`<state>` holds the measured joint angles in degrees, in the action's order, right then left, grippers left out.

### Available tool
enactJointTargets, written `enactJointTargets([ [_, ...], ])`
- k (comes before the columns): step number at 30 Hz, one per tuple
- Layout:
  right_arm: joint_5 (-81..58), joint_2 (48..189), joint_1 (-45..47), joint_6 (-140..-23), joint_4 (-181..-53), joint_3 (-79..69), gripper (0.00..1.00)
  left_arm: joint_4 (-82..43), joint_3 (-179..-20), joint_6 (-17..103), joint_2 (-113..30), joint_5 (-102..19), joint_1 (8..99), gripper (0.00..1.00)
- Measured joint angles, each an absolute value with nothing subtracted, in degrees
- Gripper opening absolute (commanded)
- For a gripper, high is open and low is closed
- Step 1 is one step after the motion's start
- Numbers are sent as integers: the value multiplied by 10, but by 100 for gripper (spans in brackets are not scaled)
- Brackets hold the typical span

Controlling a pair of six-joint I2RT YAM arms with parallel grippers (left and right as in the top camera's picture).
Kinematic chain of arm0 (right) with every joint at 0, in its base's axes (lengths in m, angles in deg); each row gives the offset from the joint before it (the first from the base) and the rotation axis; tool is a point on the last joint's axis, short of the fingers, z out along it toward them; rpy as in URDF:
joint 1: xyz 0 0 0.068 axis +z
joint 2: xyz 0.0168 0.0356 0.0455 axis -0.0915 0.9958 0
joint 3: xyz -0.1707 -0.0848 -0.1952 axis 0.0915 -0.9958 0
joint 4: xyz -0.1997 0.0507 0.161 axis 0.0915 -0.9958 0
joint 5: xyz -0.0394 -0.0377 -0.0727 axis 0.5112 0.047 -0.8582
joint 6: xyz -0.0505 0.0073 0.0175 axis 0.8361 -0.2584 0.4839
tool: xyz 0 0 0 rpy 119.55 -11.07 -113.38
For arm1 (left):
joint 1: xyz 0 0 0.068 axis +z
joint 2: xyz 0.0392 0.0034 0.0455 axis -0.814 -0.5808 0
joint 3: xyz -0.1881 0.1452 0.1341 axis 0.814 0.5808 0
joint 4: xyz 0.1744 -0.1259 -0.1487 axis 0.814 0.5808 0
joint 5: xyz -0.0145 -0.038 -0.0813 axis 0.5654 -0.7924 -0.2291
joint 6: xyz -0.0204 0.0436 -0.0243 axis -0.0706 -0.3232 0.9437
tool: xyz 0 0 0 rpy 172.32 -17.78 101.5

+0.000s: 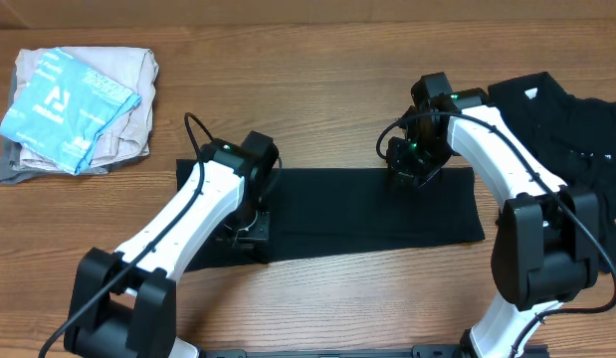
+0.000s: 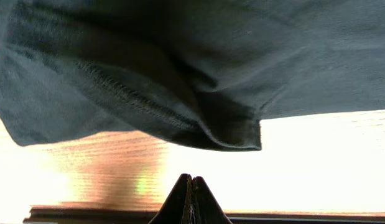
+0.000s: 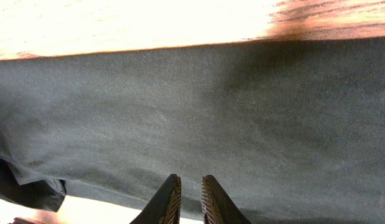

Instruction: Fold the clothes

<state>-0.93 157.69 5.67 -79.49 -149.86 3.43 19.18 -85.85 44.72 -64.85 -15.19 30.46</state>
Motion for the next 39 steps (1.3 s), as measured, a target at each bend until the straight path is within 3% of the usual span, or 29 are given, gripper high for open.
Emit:
enactJointTargets([
  [8,-9,1577,57,-795,-1502,34,17,197,-841,617,-456,-120,257,4],
  [10,-9,1577,56,-795,-1501,34,17,188,-813,670,-410,-120,256,27],
  [11,-9,1577,57,-795,-1499,35,17,175,-793,694,-397,-120,256,46],
  [13,-9,1577,56,-795,-1498,35,17,145,-760,720,-393,-124,256,54],
  [31,-9,1577,57,-795,-1518,35,17,-48,-627,859,-493,-139,257,59],
  [39,-9,1577,56,-795,-1519,35,17,-76,-627,870,-516,-141,291,39],
])
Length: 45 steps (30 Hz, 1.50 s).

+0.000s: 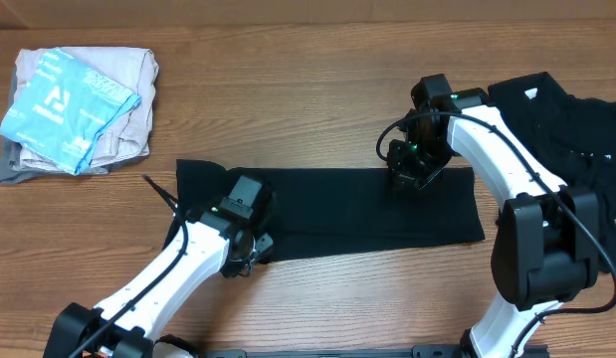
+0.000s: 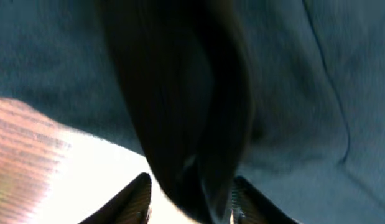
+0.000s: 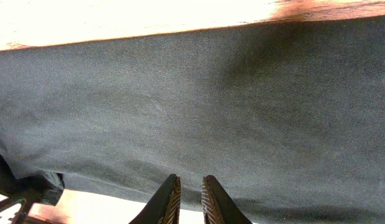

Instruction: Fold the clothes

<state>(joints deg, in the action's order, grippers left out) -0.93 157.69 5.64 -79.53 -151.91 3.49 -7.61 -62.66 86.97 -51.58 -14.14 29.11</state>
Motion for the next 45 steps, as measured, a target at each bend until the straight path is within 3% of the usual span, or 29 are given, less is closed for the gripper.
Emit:
enactJointTargets([
  [5,-9,1577,56,-795,-1527,35,17,-87,-627,876,-541,-148,316,11],
  [8,-9,1577,56,-795,-1526,35,17,-90,-625,872,-546,-155,320,4],
  [15,-9,1577,57,-795,-1519,35,17,-86,-629,822,-547,-173,321,4],
  [18,-9,1577,56,-796,-1518,35,18,-74,-650,803,-547,-181,321,15],
  [23,-9,1577,57,-795,-1519,35,18,-91,-676,789,-547,-182,321,22],
  [31,-9,1577,57,-795,-1524,35,18,-105,-677,789,-557,-152,321,27],
  [34,-9,1577,57,-795,-1525,35,18,-117,-677,791,-570,-136,320,26],
  [37,-9,1577,57,-795,-1525,35,18,-137,-677,796,-584,-122,321,12],
  [39,-9,1577,57,-795,-1525,35,18,-147,-677,796,-587,-116,322,8],
  [45,-9,1577,57,-795,-1526,35,18,-156,-677,795,-587,-111,339,13],
])
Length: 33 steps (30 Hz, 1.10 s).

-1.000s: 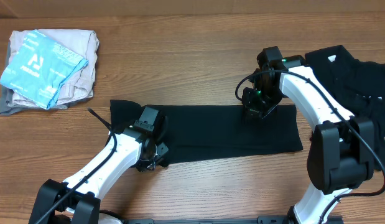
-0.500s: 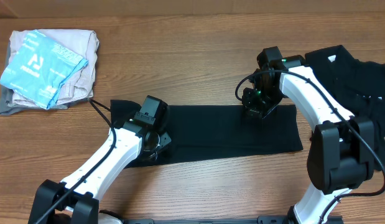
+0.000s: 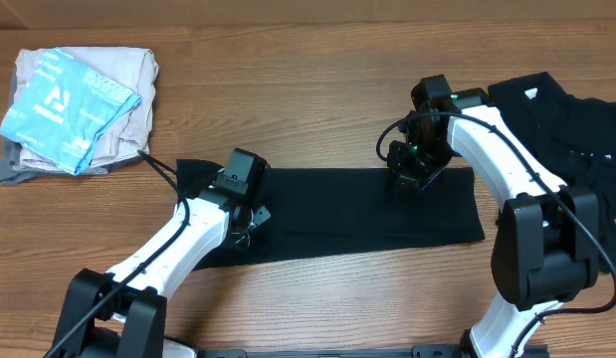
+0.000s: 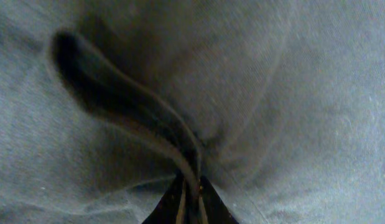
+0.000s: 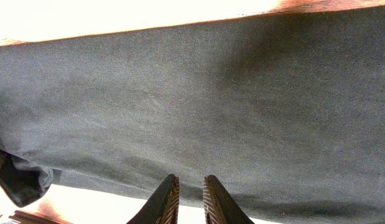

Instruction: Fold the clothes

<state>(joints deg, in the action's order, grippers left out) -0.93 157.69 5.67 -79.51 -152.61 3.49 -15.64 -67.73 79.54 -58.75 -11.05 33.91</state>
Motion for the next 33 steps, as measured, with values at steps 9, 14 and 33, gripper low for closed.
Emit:
enactJointTargets([
  [9,-9,1577,57,-795,-1527,35,19,-157,-677,801,-587,-108,345,42],
  [14,-9,1577,56,-795,-1526,35,20,-158,-684,799,-587,-107,345,41],
  [33,-9,1577,57,-795,-1527,35,24,-36,-809,645,-593,-88,354,4],
])
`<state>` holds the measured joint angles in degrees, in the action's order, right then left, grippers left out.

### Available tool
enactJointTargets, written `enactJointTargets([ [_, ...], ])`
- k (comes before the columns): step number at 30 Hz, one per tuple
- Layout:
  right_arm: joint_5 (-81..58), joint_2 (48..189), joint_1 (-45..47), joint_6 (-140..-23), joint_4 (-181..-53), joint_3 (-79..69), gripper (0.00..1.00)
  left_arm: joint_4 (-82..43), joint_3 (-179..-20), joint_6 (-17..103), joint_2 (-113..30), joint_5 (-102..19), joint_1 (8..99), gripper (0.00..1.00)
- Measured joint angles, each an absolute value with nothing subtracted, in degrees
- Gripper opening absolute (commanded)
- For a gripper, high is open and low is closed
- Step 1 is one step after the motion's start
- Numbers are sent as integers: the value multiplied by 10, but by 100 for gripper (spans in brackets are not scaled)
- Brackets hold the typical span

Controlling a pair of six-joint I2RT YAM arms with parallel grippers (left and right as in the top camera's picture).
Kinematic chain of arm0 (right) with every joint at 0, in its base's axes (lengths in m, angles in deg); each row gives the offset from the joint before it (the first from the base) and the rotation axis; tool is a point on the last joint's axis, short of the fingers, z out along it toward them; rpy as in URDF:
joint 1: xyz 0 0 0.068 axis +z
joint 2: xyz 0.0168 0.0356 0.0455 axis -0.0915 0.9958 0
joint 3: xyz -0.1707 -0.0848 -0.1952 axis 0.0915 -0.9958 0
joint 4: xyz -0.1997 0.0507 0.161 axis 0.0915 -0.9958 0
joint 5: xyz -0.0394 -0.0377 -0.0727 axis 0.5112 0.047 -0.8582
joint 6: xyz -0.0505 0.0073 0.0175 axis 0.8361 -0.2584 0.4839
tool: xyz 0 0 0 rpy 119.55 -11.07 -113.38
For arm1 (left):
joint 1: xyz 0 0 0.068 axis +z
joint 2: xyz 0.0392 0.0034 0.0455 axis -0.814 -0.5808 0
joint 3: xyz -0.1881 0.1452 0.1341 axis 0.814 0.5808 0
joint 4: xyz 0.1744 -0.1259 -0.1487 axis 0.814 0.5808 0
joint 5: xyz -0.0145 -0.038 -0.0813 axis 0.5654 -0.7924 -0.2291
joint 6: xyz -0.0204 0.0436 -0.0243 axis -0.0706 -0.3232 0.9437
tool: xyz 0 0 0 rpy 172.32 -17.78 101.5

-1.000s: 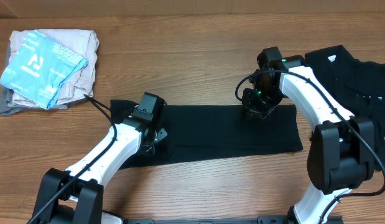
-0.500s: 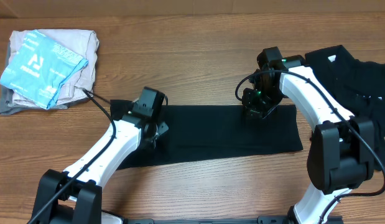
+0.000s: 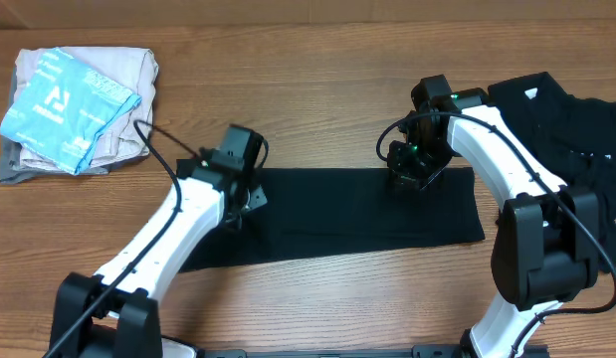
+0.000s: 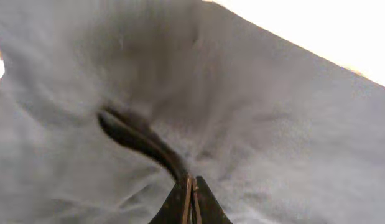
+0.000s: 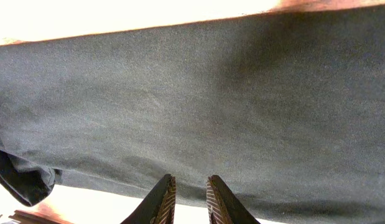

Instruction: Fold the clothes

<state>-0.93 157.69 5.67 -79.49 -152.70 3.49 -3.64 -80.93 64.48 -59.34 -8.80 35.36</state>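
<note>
A black garment (image 3: 357,214) lies on the table as a long flat strip. Over its left part my left gripper (image 3: 242,201) is shut on a raised fold of the black cloth (image 4: 139,138), which runs into the closed fingertips (image 4: 192,185). At the strip's far edge on the right, my right gripper (image 3: 412,177) rests on the cloth. In the right wrist view its fingers (image 5: 166,194) stand slightly apart, nothing between them, and grey-black cloth (image 5: 211,93) fills the frame ahead of them.
A stack of folded clothes, light blue on beige (image 3: 74,99), sits at the far left corner. A heap of loose black clothes (image 3: 576,129) lies at the right edge, beside the right arm. Bare wooden table (image 3: 308,80) surrounds the strip.
My left gripper, still shut on the fold, has moved from the strip's middle toward its far edge. The right gripper stays in place, its fingers a little wider apart.
At first my left gripper was shut and empty at the strip's near left edge. Then it stood open around a fold of cloth there. Then it was shut on that fold over the strip, and now holds it nearer the far edge. The right gripper stayed put throughout.
</note>
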Motion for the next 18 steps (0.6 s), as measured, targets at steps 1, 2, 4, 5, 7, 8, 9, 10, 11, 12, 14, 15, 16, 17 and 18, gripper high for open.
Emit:
enactJointTargets([
  [1,-9,1577,56,-795,-1527,35,24,-1,-841,623,-592,-87,356,4],
  [2,-9,1577,56,-795,-1525,35,24,35,-872,605,-591,-85,358,4],
  [4,-9,1577,57,-795,-1525,35,24,94,-919,574,-582,-86,360,4],
  [5,-10,1577,56,-795,-1525,35,24,111,-932,559,-575,-89,360,4],
  [7,-10,1577,57,-795,-1525,35,24,133,-938,525,-563,-104,358,4],
  [8,-10,1577,56,-795,-1525,35,24,139,-935,507,-561,-116,356,4],
  [9,-9,1577,57,-795,-1524,35,24,137,-927,494,-560,-126,352,4],
  [10,-10,1577,56,-795,-1524,35,24,134,-914,484,-560,-135,348,4],
  [11,-10,1577,57,-795,-1524,35,24,131,-897,474,-560,-145,342,4],
  [12,-10,1577,57,-795,-1524,35,24,126,-875,468,-560,-155,336,4],
  [14,-10,1577,57,-795,-1524,35,24,118,-836,458,-561,-169,325,4],
  [15,-10,1577,56,-795,-1524,35,24,111,-817,455,-561,-175,320,4],
  [16,-10,1577,57,-795,-1524,35,24,106,-803,452,-562,-179,316,4],
  [17,-10,1577,57,-795,-1524,35,24,101,-794,450,-563,-181,315,4],
  [18,-10,1577,57,-795,-1524,35,24,92,-781,445,-564,-183,312,4],
])
